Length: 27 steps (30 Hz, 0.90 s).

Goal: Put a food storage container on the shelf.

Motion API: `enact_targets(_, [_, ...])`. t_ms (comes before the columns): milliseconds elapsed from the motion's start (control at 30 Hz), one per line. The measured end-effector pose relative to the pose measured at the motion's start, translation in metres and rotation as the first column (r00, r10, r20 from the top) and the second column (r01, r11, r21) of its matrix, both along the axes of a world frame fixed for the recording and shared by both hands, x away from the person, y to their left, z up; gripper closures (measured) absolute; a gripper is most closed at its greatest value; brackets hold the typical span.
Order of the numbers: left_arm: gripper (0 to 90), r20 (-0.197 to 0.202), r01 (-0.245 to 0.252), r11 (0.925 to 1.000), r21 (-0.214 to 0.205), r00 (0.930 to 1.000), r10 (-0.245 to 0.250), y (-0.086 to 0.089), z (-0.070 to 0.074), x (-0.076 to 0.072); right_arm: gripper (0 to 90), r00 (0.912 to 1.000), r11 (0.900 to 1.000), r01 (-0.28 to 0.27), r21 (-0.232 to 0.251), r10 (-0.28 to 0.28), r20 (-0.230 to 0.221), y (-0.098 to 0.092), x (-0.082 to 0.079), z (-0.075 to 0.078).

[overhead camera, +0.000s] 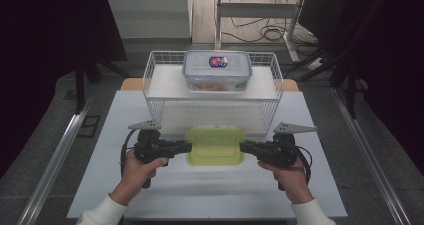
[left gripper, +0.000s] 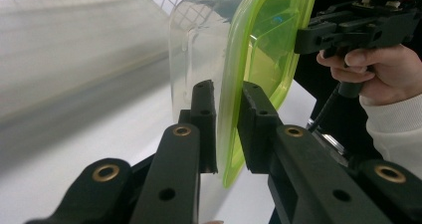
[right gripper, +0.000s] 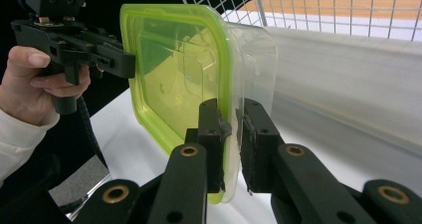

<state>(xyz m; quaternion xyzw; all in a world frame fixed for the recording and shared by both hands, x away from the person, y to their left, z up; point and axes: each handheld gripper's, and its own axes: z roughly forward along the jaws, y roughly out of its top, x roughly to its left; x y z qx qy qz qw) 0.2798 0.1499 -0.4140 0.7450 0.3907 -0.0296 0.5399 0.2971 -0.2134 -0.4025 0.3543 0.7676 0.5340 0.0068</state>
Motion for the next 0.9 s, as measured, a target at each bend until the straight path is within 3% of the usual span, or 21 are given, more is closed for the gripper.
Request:
enact_targets(300, [78.6,0.042,0.0,1.0,-0.009,0.9991,0.001,0.002,0.026,0.013,80.1,0.9994,0.9998,0.004,0.02,-0.005,0.034,0.0,0.01,0.022])
enact_targets(733, [78.4,0.069,0.008,0.9995,-0.029,0.9976,-0.006,0.007,0.059,0.033,80.2,0.9969,0.9993,-0.001,0.038,-0.002,0.079,0.003,0.033,0.055])
enact_targets(900, [78.6,0.08,0.0,0.9998,-0.018,0.9968,0.001,0.006,0.07,0.041,80.2,0.9958,0.9992,0.006,0.038,-0.01,0.091,0.004,0.04,0.067])
